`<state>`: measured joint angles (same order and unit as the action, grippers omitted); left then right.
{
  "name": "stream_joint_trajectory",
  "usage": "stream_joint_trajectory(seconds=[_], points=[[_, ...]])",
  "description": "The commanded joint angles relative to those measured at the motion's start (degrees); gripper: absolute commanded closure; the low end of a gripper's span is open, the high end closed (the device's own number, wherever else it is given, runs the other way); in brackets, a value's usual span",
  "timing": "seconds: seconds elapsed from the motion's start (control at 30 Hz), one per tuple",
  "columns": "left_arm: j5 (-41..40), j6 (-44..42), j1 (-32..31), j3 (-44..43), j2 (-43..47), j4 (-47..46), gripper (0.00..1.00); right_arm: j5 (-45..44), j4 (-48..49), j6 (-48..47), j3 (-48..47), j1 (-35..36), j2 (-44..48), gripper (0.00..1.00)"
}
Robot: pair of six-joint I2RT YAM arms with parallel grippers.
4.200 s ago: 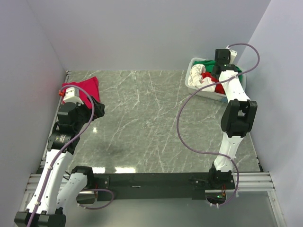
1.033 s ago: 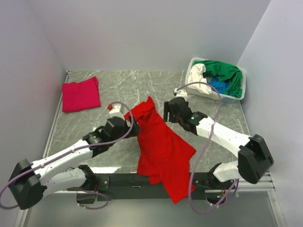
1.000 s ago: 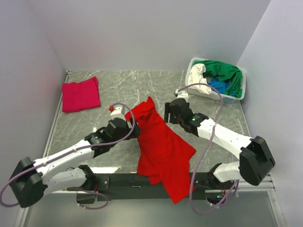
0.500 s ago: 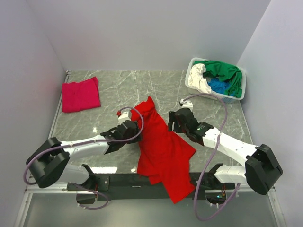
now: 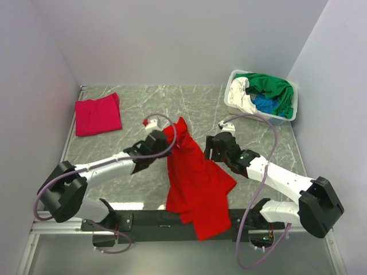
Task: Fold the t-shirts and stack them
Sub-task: Flatten the tshirt out
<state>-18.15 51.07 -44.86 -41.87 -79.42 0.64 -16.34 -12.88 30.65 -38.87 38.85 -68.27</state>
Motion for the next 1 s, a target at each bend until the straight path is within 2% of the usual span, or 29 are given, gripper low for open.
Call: stream_joint_trajectory(seconds=[0.0, 0.13, 0.33, 0.37, 0.4, 0.43, 0.47, 0.53, 0.67, 0.7, 0.8, 0.83, 0.97], points=[[1.5, -5.0, 7.1, -5.8, 0.1, -2.3, 0.99, -1.8, 1.0, 0.6, -0.5, 0.1, -0.5, 0.22], [6.1, -8.5, 15.5, -15.0, -5.2, -2.2, 0.99, -2.1, 0.7, 0.5, -1.5, 0.2, -2.9, 0.22], [8.4, -10.9, 23.2, -27.5, -17.4, -3.3, 0.99, -2.0, 0.9, 1.0, -2.3, 0.1, -4.2, 0.22], [8.3, -10.9, 24.0, -28.6, -19.3, -3.0, 0.97, -1.9, 0.8, 1.0, -2.3, 0.2, -4.1, 0.22], [8.3, -11.1, 24.5, -29.6, -19.8, -2.8, 0.87, -2.0, 0.8, 1.0, -2.2, 0.1, -4.1, 0.22], [7.4, -11.4, 24.7, -30.8, -20.1, -2.1, 0.72, -2.1, 0.6, 0.9, -2.0, 0.2, -3.5, 0.22], [7.0, -11.6, 24.6, -30.6, -19.3, -2.1, 0.31, -2.1, 0.5, 1.0, -1.7, 0.2, -3.3, 0.22], [6.7, -11.1, 24.0, -27.3, -17.3, -2.6, 0.03, -2.3, 0.7, 1.1, -0.9, 0.2, -2.3, 0.22], [6.9, -6.5, 21.1, -14.9, -7.1, -4.7, 0.01, -1.9, 1.1, 1.3, 0.1, 0.2, -1.5, 0.22], [6.6, -5.6, 20.0, -8.9, -5.1, -5.0, 0.01, -1.7, 1.1, 1.3, 0.2, 0.2, -1.4, 0.22], [5.9, -0.4, 14.7, 2.1, 2.3, -6.2, 0.02, -1.2, 1.5, 1.2, 0.7, 0.1, -1.3, 0.22], [5.5, 1.1, 11.8, 4.4, 4.1, -6.2, 0.03, -1.2, 1.6, 0.8, 0.6, 0.2, -1.5, 0.22], [2.5, 9.0, 6.9, 12.6, 13.7, -2.1, 0.04, -0.8, 1.5, 0.6, 1.0, 0.1, -1.5, 0.22]])
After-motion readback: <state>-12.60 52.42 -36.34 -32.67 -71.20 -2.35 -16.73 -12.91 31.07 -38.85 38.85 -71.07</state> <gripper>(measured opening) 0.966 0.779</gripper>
